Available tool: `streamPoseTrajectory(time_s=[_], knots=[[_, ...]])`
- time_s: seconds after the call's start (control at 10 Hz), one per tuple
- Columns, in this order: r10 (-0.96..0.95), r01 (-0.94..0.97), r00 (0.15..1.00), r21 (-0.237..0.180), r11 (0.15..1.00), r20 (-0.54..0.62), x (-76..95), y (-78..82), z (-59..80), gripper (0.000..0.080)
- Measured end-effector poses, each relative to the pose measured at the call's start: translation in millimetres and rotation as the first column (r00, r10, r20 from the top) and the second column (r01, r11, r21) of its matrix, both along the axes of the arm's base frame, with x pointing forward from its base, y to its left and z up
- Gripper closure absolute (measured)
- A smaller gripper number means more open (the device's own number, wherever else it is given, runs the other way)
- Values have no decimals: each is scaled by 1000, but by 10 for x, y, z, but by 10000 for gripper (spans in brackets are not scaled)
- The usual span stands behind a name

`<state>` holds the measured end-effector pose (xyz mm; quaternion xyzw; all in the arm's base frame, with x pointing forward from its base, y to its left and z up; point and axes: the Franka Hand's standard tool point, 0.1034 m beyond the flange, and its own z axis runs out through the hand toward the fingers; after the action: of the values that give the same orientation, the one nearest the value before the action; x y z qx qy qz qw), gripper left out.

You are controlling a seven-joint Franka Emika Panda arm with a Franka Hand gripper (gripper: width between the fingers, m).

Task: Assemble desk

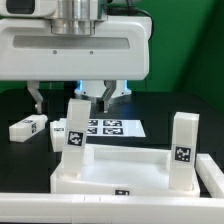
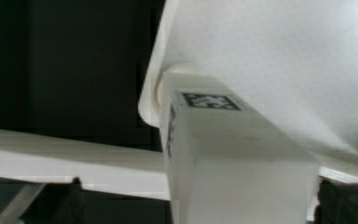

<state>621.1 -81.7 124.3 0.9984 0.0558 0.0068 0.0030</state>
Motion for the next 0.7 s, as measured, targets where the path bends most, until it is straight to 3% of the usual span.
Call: streamPoseTrajectory(time_s=[0.1, 0.2, 0.3, 0.4, 0.5, 0.7], knots=[[0, 0, 1000, 0, 1000, -3, -9, 2, -17, 151], [1, -1, 1000, 0, 1000, -6, -16, 12, -34, 247], [2, -2, 1000, 0, 1000, -7, -18, 18, -40, 424], [12, -12, 1000, -5, 1000, -3, -9, 30, -41, 424], [56, -55, 998, -23, 998, 19, 26, 57, -44, 511], [56, -55, 998, -21, 998, 20, 29, 55, -41, 511]])
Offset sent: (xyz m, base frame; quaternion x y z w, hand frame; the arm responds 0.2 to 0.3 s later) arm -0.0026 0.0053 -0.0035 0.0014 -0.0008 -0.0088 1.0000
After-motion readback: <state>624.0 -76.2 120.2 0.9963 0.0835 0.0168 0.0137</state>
